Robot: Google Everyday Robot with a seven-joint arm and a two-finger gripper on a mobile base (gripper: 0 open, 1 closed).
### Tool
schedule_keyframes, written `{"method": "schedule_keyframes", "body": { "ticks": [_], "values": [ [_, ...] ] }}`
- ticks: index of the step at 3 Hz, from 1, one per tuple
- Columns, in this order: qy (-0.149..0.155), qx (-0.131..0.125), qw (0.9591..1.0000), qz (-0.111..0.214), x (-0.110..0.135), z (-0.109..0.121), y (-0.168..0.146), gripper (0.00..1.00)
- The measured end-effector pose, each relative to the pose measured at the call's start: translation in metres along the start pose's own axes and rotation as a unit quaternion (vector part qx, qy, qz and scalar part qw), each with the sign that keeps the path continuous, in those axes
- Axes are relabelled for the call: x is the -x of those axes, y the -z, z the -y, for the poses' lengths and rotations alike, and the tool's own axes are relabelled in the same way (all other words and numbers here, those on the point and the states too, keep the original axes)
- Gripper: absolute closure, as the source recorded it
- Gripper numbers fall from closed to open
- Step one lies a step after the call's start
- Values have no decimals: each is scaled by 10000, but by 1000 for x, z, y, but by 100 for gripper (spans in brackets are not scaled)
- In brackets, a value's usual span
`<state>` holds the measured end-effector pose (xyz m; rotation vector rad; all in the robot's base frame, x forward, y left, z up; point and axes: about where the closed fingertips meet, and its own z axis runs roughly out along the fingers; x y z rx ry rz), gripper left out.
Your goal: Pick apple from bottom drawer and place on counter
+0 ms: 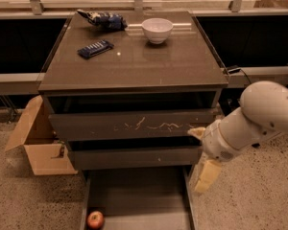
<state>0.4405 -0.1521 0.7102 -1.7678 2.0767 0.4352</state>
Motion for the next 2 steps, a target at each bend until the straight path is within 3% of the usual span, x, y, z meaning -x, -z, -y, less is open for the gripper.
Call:
{"method": "schedule_keyframes", "body": {
  "ticks": [1, 2],
  "values": [
    [458, 437, 9964, 561, 5, -15, -70, 0],
    [458, 437, 9964, 561, 5, -15, -70, 0]
  ]
}}
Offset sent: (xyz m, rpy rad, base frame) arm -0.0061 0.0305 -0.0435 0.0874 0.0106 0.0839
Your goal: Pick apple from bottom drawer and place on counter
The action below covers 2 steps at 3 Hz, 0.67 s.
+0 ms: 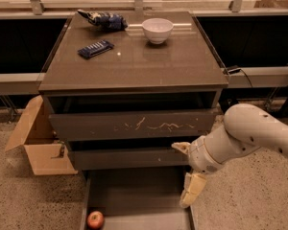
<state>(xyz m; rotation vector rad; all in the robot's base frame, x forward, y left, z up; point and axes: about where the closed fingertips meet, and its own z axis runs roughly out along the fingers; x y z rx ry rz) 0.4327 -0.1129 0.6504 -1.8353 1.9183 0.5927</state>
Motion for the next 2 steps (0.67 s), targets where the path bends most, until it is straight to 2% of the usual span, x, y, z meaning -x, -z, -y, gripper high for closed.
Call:
{"method": "schedule_keyframes", "body": {
  "ticks": [1, 2],
  "values": [
    [260, 4, 9995, 163, -2, 2, -15, 0],
    [748, 80, 9954, 590, -13, 7, -69, 0]
  ]
}}
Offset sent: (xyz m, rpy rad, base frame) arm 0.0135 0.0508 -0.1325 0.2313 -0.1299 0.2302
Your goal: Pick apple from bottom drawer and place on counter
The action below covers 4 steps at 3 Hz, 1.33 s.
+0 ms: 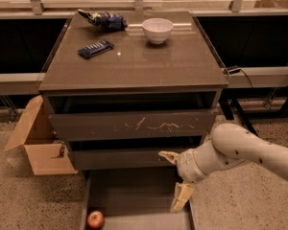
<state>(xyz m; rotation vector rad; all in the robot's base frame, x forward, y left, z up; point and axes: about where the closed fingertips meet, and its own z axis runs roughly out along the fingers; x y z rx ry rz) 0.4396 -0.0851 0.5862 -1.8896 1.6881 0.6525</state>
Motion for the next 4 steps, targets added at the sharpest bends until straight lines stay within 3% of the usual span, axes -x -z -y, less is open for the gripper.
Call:
{"method": "schedule_keyframes", "body": {
  "ticks": [1, 2, 3, 4],
  "values": [
    [220, 163, 9988, 409, -16, 8, -59, 0],
    [160, 354, 9970, 672, -32, 17, -118, 0],
    [-258, 621, 9924, 1031, -48, 26, -180, 0],
    [-237, 614, 9927, 1015, -46, 26, -178, 0]
  ]
}}
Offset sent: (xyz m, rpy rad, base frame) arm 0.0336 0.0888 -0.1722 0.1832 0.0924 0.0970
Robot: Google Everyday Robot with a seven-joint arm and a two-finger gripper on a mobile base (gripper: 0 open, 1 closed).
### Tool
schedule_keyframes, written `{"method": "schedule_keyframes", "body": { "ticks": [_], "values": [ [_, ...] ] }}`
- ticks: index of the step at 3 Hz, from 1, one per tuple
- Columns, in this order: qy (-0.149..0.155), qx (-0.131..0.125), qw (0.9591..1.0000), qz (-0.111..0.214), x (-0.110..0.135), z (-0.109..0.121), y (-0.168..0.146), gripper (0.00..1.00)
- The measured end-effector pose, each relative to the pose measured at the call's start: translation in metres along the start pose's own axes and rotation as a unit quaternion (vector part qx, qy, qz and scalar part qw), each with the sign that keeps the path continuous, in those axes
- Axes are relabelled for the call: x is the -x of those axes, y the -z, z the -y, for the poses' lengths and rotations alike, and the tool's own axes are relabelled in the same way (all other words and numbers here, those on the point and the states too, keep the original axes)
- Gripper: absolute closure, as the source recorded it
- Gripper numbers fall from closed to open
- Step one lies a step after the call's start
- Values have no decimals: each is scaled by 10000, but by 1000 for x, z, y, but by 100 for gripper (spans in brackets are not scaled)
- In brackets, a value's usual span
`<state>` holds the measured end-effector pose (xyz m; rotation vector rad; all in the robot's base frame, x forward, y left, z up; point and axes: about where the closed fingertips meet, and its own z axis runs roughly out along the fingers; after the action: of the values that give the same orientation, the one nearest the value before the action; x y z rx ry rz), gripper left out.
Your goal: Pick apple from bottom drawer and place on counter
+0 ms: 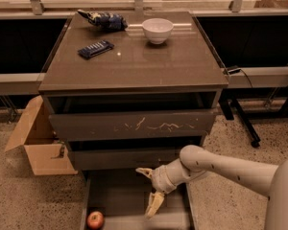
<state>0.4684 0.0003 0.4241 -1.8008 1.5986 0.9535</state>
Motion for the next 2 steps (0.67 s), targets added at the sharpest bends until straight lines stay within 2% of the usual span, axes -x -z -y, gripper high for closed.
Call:
{"method": "schedule_keyframes", "body": {
  "ticks": [1, 2],
  "values": [
    [-94, 146, 9998, -46, -12, 12, -23, 0],
    [-364, 328, 9986, -213, -40, 31, -91, 0]
  ]
}}
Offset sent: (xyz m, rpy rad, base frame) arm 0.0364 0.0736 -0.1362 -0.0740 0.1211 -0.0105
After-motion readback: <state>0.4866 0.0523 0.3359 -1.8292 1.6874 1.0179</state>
